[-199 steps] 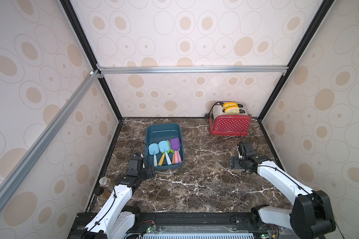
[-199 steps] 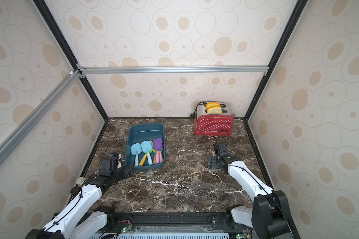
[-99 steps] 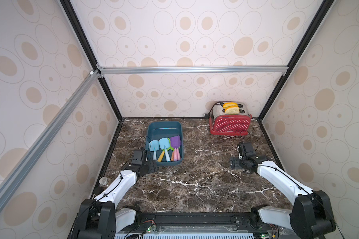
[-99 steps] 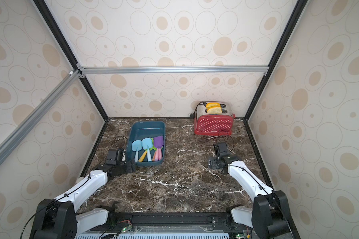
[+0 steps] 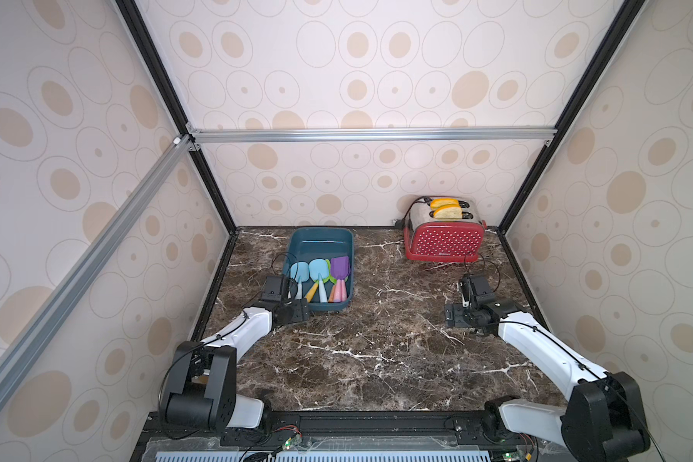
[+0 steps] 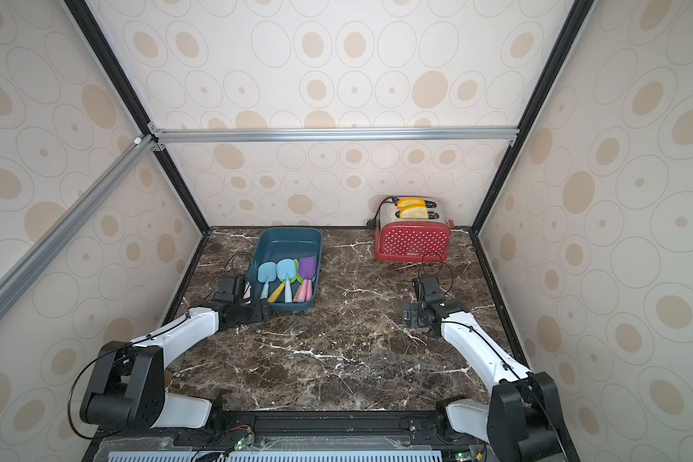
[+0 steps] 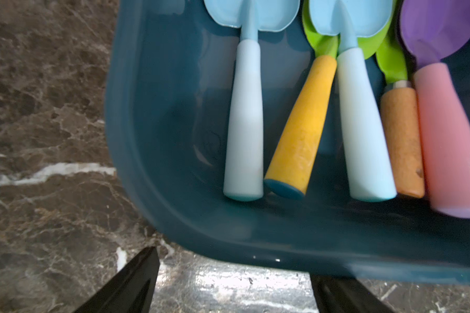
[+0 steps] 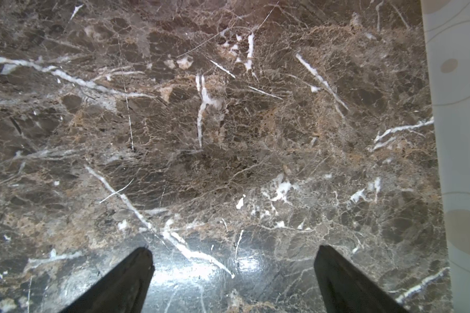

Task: Put the shovel into the storage box
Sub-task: Move the storage box to the center of the board, then reset both arms

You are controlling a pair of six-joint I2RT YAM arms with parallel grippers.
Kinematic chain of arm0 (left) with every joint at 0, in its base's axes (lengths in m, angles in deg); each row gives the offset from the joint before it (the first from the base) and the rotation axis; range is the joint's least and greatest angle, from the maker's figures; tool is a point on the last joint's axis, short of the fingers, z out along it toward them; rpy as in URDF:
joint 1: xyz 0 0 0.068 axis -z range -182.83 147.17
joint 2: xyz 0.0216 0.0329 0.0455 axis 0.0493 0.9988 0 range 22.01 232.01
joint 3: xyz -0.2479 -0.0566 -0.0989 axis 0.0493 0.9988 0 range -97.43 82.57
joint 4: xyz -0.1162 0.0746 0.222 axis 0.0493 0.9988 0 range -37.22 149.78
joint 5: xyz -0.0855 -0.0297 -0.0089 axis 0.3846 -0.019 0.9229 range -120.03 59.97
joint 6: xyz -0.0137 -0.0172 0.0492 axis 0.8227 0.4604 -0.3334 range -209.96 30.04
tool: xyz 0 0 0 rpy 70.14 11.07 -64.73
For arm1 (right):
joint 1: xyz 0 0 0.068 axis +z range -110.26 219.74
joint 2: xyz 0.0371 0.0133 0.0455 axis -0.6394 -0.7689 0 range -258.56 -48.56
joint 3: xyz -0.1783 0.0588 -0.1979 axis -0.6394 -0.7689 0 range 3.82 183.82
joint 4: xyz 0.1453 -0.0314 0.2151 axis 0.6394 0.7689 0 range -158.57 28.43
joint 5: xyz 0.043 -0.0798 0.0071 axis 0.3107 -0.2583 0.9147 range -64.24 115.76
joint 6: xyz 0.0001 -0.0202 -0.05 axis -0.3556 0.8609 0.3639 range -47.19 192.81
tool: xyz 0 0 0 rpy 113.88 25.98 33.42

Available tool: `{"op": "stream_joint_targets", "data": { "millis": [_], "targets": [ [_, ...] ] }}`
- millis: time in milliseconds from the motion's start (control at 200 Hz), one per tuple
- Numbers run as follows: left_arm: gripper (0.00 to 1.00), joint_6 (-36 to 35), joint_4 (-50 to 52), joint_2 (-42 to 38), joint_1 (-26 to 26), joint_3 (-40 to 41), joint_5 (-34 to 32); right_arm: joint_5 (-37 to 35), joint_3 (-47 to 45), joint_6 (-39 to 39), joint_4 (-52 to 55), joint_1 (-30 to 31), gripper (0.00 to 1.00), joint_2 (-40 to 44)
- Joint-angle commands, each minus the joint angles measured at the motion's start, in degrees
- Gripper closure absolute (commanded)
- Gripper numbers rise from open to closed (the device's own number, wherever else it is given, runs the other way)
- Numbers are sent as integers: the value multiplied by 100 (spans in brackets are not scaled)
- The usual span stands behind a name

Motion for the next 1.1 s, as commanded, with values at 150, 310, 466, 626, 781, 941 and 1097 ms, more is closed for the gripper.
{"op": "stream_joint_targets", "data": {
  "millis": [150, 310, 466, 626, 781, 941, 1097],
  "targets": [
    [8, -333, -98, 356, 25, -870, -62, -114, 47, 75, 158, -15, 0, 88],
    [1, -342, 106, 365, 24, -892, -75, -113, 47, 84, 176, -21, 0, 119],
    [1, -134, 321, -305, 48, -438, -141, -31, 45, 75, 135, -22, 0, 93],
    [1, 20, 118, -1447, 95, 207, -839, -106, 8, 118, -44, -22, 0, 238],
    [1, -393, -569, -2277, 96, 578, -2810, -636, -275, 247, -599, -18, 0, 488],
    [1, -1259, -2321, -2046, 91, 1254, -3965, -991, -782, 1041, -1771, -22, 0, 458],
    [1, -1811, -3640, -1160, 16, 1614, -3795, -902, -987, 1409, -2421, -296, 0, 444]
  ]
}}
